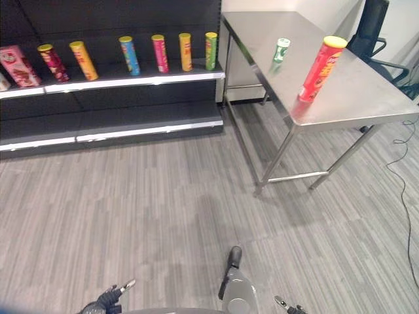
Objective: Put the goods on the table back onto the shelves and tidy them up.
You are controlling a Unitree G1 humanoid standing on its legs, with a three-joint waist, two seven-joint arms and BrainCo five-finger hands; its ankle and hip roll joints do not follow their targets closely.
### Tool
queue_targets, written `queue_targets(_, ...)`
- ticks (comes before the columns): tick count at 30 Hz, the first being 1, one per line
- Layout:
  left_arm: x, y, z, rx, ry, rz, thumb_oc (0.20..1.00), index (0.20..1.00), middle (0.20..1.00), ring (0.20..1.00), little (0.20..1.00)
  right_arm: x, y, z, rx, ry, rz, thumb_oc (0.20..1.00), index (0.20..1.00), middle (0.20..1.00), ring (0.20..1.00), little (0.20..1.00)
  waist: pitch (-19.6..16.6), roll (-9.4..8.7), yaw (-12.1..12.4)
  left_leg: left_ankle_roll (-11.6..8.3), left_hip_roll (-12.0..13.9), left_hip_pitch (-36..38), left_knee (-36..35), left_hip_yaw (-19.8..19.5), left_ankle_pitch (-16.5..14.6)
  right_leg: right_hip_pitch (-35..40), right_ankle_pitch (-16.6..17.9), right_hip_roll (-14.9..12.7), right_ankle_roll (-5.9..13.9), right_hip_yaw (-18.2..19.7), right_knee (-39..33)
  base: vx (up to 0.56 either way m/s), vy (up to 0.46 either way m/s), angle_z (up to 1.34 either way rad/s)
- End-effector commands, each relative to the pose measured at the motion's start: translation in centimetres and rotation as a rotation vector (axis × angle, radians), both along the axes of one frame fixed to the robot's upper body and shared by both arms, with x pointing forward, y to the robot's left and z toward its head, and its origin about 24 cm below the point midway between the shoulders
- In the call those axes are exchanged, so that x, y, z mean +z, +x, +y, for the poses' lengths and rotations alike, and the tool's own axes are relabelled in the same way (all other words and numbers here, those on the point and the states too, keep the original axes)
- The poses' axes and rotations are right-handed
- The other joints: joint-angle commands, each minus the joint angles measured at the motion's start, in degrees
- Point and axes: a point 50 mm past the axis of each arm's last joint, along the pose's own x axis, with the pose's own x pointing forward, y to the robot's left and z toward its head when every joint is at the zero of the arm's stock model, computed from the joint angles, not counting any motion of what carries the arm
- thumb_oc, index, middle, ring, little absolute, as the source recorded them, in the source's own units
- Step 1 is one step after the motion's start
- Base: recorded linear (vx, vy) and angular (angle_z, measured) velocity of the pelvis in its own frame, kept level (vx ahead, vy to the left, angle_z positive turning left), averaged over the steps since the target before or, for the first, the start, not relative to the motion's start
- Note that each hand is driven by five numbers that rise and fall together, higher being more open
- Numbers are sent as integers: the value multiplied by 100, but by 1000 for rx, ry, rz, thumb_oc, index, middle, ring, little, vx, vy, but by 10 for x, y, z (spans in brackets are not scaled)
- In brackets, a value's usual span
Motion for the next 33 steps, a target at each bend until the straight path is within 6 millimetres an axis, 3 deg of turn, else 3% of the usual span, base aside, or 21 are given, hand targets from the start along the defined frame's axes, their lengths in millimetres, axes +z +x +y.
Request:
queue_targets(1, 10, 27, 15, -111, 70, -62, 1000, 1000, 1000, 1000, 1000, 5, 16, -12, -43, -36, -36, 1000, 1000, 1000, 1000, 1000, 95, -52, -105, -382, -335, 27, -12, 95, 586, 224, 675, -372, 529, -177, -676, 387, -117, 27)
queue_targets(3, 8, 25, 10, -137, 63, -52, 1000, 1000, 1000, 1000, 1000, 6, 14, -14, -32, -45, -23, 1000, 1000, 1000, 1000, 1000, -17, 0, -158, -443, -222, 137, 110, 52, 605, 320, 672, -254, 462, -183, -704, 385, -134, 24)
queue_targets(6, 9, 28, 7, -116, 48, -68, 1000, 1000, 1000, 1000, 1000, 8, 17, -17, -19, -52, -30, 1000, 1000, 1000, 1000, 1000, -61, 166, -186, -597, 4, 52, 743, -103, 1032, 501, 552, 24, 288, -164, -654, 279, -123, 17)
queue_targets(7, 9, 28, 7, -116, 47, -67, 1000, 1000, 1000, 1000, 1000, 8, 17, -18, -19, -52, -30, 1000, 1000, 1000, 1000, 1000, -64, 173, -192, -608, 17, 36, 765, -110, 1022, 499, 546, 33, 281, -174, -654, 184, -136, -1)
queue_targets(9, 9, 29, 4, -141, 42, -74, 1000, 1000, 1000, 1000, 1000, 8, 22, -15, 3, -39, -47, 1000, 1000, 1000, 1000, 1000, -50, 237, -147, -866, 165, -277, 1726, -109, 1566, 739, 250, 268, 61, -187, -666, 259, -234, -17)
queue_targets(10, 10, 31, 4, -124, 35, -84, 1000, 1000, 1000, 1000, 1000, 9, 29, -12, 37, -33, -58, 1000, 1000, 1000, 1000, 1000, 64, 112, -47, -1014, 161, -825, 3021, -156, 2035, 1076, -46, 322, -161, -158, -705, 229, -244, -10)
queue_targets(11, 10, 32, 4, -124, 36, -85, 1000, 1000, 1000, 1000, 1000, 8, 29, -12, 38, -32, -58, 1000, 1000, 1000, 1000, 1000, 42, 69, -82, -1002, 113, -864, 3004, -188, 2077, 1051, -37, 267, -156, -181, -703, 231, -251, -4)
queue_targets(12, 11, 34, 4, -104, 33, -94, 1000, 1000, 1000, 1000, 1000, 9, 34, -9, 56, -29, -68, 1000, 1000, 1000, 1000, 1000, 162, 25, 18, -1043, 146, -1068, 3586, -160, 2202, 1228, -156, 311, -246, -138, -724, 162, -159, -4)
queue_targets(14, 10, 33, 3, -77, 23, -101, 1000, 1000, 1000, 1000, 1000, 8, 42, -3, 74, -20, -84, 1000, 1000, 1000, 1000, 1000, 286, -146, 121, -933, 174, -1433, 4209, 18, 2242, 1433, -311, 278, -356, -65, -761, 226, -175, -48)
queue_targets(15, 10, 33, 3, -77, 23, -101, 1000, 1000, 1000, 1000, 1000, 8, 42, -4, 74, -20, -84, 1000, 1000, 1000, 1000, 1000, 287, -144, 122, -933, 176, -1433, 4211, 19, 2240, 1434, -311, 279, -356, -64, -761, 428, -117, -60)
queue_targets(16, 10, 30, 2, -67, 24, -95, 1000, 1000, 1000, 1000, 1000, 9, 50, 1, 108, -17, -99, 1000, 1000, 1000, 1000, 1000, 380, -94, 355, -751, 323, -2173, 3695, 404, 1928, 1714, -503, 454, -335, 143, -833, 322, -53, -27)
queue_targets(21, 10, 30, 2, -68, 24, -95, 1000, 1000, 1000, 1000, 1000, 9, 50, 1, 108, -17, -99, 1000, 1000, 1000, 1000, 1000, 358, -117, 365, -739, 295, -2179, 3657, 427, 1958, 1685, -492, 426, -330, 156, -833, 190, 33, -23)
queue_targets(22, 8, 23, 3, -81, 39, -71, 1000, 1000, 1000, 1000, 1000, 12, 53, -2, 129, -33, -115, 1000, 1000, 1000, 1000, 1000, 337, 138, 658, -644, 537, -2586, 938, 518, 2231, 2124, -890, 650, -107, 508, -859, 629, 215, 11)
queue_targets(23, 8, 23, 3, -82, 39, -70, 1000, 1000, 1000, 1000, 1000, 12, 53, -2, 129, -33, -115, 1000, 1000, 1000, 1000, 1000, 339, 135, 664, -644, 534, -2571, 918, 527, 2242, 2127, -890, 647, -106, 514, -859, 1028, 293, -8)
queue_targets(24, 8, 23, 5, -85, 48, -71, 1000, 1000, 1000, 1000, 1000, 15, 49, -11, 122, -59, -112, 1000, 1000, 1000, 1000, 1000, 353, 240, 810, -894, 473, -2821, 199, 131, 2746, 2485, -1181, 770, -99, 763, -859, 395, 74, -12)
queue_targets(26, 9, 23, 6, -91, 50, -73, 1000, 1000, 1000, 1000, 1000, 15, 46, -16, 114, -73, -102, 1000, 1000, 1000, 1000, 1000, 351, 262, 820, -940, 517, -2794, 153, 129, 2836, 2588, -1227, 804, -94, 841, -859, 377, 71, -37)
queue_targets(29, 9, 19, 11, -67, 60, -69, 1000, 1000, 1000, 1000, 1000, 14, 35, -21, 93, -83, -67, 1000, 1000, 1000, 1000, 1000, 202, 210, 871, -827, 466, -2565, 117, 141, 2617, 2730, -1358, 752, -50, 1118, -859, 358, 137, -134)
queue_targets(30, 11, 21, 18, -48, 78, -80, 1000, 1000, 1000, 1000, 1000, 14, 28, -25, 37, -81, -52, 1000, 1000, 1000, 1000, 1000, 85, 94, 848, -655, 342, -2366, 164, 287, 2389, 2831, -1370, 518, 56, 1209, -755, 349, 178, -223)
queue_targets(31, 11, 20, 18, -48, 79, -80, 1000, 1000, 1000, 1000, 1000, 14, 28, -25, 37, -81, -52, 1000, 1000, 1000, 1000, 1000, 91, 84, 864, -651, 334, -2350, 163, 306, 2382, 2835, -1377, 504, 62, 1223, -749, 372, 255, -98)
queue_targets(33, 15, 25, 24, -29, 90, -104, 1000, 1000, 1000, 1000, 1000, 14, 27, -28, 35, -84, -40, 1000, 1000, 1000, 1000, 1000, 1, -20, 872, -461, 176, -2188, 139, 508, 2134, 2698, -1359, 211, 220, 1268, -405, 157, 165, -49)
